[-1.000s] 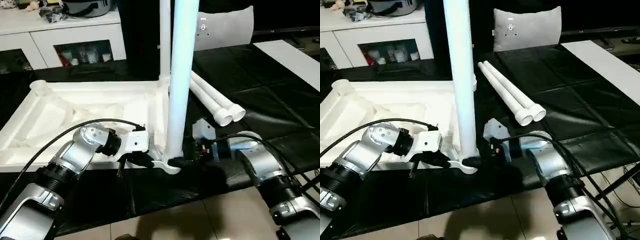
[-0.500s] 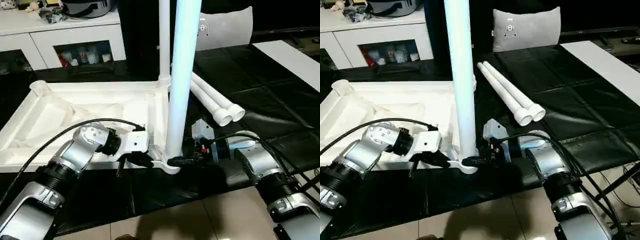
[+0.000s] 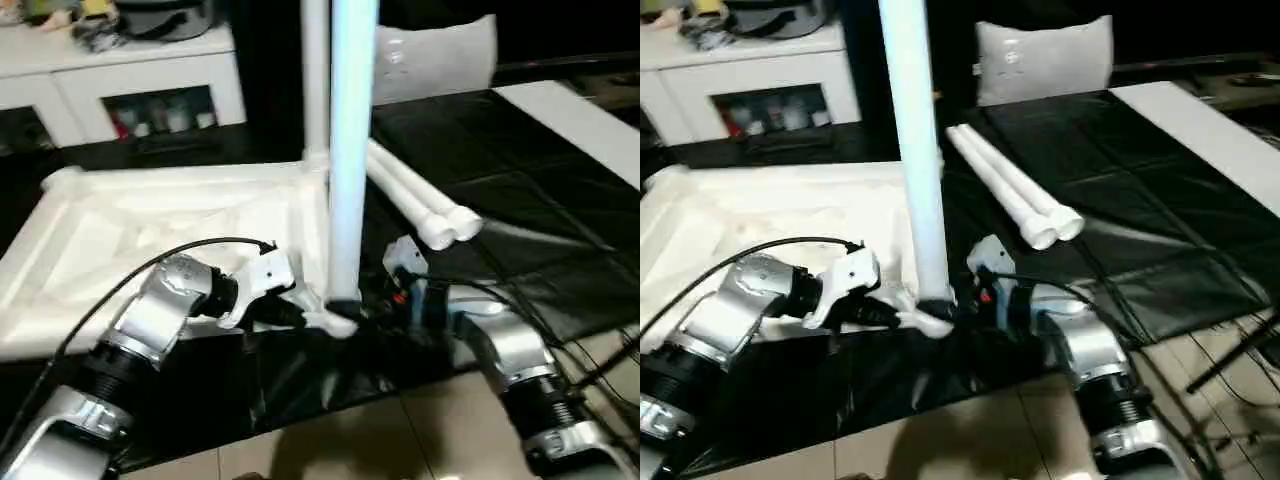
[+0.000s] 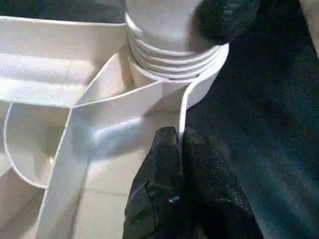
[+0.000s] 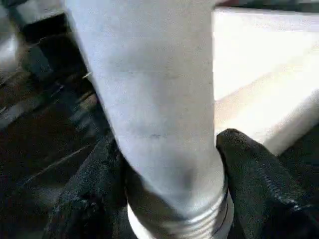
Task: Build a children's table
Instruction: Rotate leg to tighten
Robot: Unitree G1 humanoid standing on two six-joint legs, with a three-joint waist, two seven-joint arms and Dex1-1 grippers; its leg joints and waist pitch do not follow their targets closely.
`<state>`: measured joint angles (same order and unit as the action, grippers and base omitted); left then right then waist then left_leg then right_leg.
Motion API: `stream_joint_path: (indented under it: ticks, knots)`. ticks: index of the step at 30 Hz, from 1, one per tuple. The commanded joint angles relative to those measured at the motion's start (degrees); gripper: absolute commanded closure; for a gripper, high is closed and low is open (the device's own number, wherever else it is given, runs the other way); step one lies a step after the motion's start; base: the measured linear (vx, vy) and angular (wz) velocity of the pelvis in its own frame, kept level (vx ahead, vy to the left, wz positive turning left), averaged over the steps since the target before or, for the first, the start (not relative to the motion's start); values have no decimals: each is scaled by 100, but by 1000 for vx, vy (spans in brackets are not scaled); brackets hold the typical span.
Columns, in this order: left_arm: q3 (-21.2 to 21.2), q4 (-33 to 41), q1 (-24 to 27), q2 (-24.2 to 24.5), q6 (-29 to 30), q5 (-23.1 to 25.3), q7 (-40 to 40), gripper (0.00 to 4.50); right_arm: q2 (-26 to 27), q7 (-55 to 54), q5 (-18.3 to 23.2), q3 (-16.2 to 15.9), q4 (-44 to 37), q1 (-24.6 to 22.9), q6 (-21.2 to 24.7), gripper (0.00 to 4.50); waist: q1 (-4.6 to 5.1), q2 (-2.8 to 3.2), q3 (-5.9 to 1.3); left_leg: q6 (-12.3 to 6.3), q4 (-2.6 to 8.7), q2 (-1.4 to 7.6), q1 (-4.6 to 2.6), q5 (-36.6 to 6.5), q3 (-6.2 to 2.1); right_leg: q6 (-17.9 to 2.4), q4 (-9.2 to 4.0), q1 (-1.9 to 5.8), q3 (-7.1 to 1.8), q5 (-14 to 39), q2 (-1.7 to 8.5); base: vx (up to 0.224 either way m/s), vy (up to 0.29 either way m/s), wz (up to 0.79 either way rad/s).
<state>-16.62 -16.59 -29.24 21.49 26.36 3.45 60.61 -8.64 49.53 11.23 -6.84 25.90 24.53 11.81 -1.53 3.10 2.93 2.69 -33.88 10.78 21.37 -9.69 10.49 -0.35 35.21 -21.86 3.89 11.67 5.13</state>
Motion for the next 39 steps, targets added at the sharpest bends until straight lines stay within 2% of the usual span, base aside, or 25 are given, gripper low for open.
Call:
stream_joint_path:
  ticks: [1,2,5,6,8,9,10,12,13,15,16,17,18,19,20,21,22,23,25,26,30,31,35,39]
  knots:
    - [128,447,-130,-615,441,-195,-723,450,559,-635,-193,-345,275,12,236,200,45,-5,-274,255,493,215,-100,-2379,-176,-957,-567,127,-214,2691,338,0,0,0]
    - [164,491,-145,-718,602,-158,-896,450,662,-862,-223,-297,303,46,273,202,89,-2,-280,260,499,202,-99,-2448,-188,-884,-588,130,-202,2738,330,0,0,0]
    - [331,358,-336,-1227,955,57,-1812,450,1209,-1938,-277,-14,722,426,274,202,202,7,-283,207,479,176,-93,-2518,-190,-916,-621,96,-203,2619,318,0,0,0]
    - [351,288,-397,-1316,955,99,-1984,450,1310,-2160,-272,58,838,529,264,202,213,-15,-289,187,468,170,-94,-2525,-184,-911,-625,96,-198,2622,311,0,0,0]
    - [359,216,-464,-1406,938,121,-2122,450,1406,-2362,-279,106,981,649,238,203,232,-5,-296,97,444,151,-101,-2471,-174,-898,-656,75,-200,2625,313,0,0,0]
    - [343,230,-478,-1428,964,136,-2125,450,1436,-2393,-324,107,1035,688,207,203,237,-6,-300,75,447,151,-85,-2434,-177,-898,-648,89,-200,2570,313,0,0,0]
    - [277,240,-506,-1402,951,214,-2092,450,1475,-2350,-395,105,1106,729,16,203,225,-2,-312,37,453,161,-63,-2336,-171,-917,-634,103,-207,2372,310,0,0,0]
    - [243,219,-525,-1352,901,256,-2065,450,1463,-2283,-408,107,1099,723,-74,203,218,6,-337,-15,453,175,-44,-2143,-162,-1020,-590,119,-217,1916,299,0,0,0]
    - [217,180,-539,-1268,821,284,-2026,450,1417,-2244,-438,107,1060,689,-180,147,204,5,-351,-63,449,181,-40,-1983,-149,-1122,-556,131,-223,1582,291,0,0,0]
    - [164,148,-539,-1150,684,325,-1971,450,1377,-2218,-401,186,1005,638,-219,133,187,36,-390,-153,422,179,-17,-1657,-138,-1250,-500,167,-223,1092,291,0,0,0]
    - [128,131,-531,-1089,623,341,-1941,450,1347,-2238,-373,247,993,616,-245,116,175,23,-427,-258,390,175,15,-1294,-131,-1342,-452,197,-222,581,289,0,0,0]
    - [96,109,-517,-1022,545,350,-1887,450,1283,-2196,-345,282,936,569,-278,105,163,49,-437,-316,378,173,32,-1104,-134,-1388,-420,213,-216,324,290,0,0,0]
    - [74,90,-510,-981,497,348,-1861,450,1238,-2173,-328,295,910,543,-312,105,145,44,-449,-446,348,169,44,-826,-119,-1463,-381,218,-211,-103,283,0,0,0]
    - [11,32,-481,-853,317,352,-1713,450,1021,-1957,-352,245,760,427,-459,89,112,45,-452,-545,337,168,49,-704,-118,-1502,-367,221,-197,-273,284,0,0,0]
    - [-72,-50,-441,-698,42,368,-1481,450,782,-1625,-278,280,549,277,-600,89,83,39,-439,-574,337,175,34,-784,-100,-1529,-378,215,-197,-227,281,0,0,0]
    - [-79,-56,-438,-685,19,368,-1461,450,762,-1597,-268,285,529,264,-607,81,59,101,-437,-574,334,174,20,-846,-108,-1513,-386,216,-193,-175,281,0,0,0]
    - [-79,-56,-438,-685,19,368,-1461,450,762,-1597,-268,285,529,264,-607,81,45,68,-434,-546,341,194,2,-970,-97,-1510,-392,209,-203,-97,275,0,0,0]
    - [-110,-77,-420,-634,-68,364,-1380,450,690,-1482,-219,315,453,207,-640,59,25,71,-417,-498,362,197,8,-1057,-100,-1514,-407,208,-201,58,283,0,0,0]
    - [-131,-141,-392,-524,-289,269,-1110,450,394,-1051,-95,336,145,12,-729,48,-13,62,-398,-403,376,206,-13,-1279,-99,-1420,-448,208,-203,450,280,0,0,0]
    - [-169,-183,-388,-452,-414,253,-978,450,236,-819,-52,324,15,-73,-768,48,-37,70,-396,-337,390,224,-35,-1362,-101,-1404,-448,182,-213,572,282,0,0,0]
    - [-396,-393,-382,-130,-1024,229,-413,450,-312,-165,-5,318,-241,-228,-902,8,-58,51,-392,-278,397,213,-7,-1457,-108,-1325,-455,198,-218,724,289,0,0,0]
    - [-500,-500,-395,7,-1258,236,-150,450,-496,81,76,367,-332,-247,-862,8,-52,23,-386,-289,400,207,-5,-1465,-107,-1319,-467,198,-218,772,287,0,0,0]
    - [-765,-628,-404,352,-1989,236,717,450,-1062,1104,206,155,-446,-212,-758,8,-90,32,-390,-324,385,221,-16,-1403,-96,-1339,-451,187,-229,793,298,0,0,0]
    - [-846,-715,-442,461,-2162,256,947,450,-1224,1481,230,45,-440,-168,-724,8,-131,31,-400,-377,371,229,-18,-1309,-83,-1424,-425,184,-222,660,290,0,0,0]
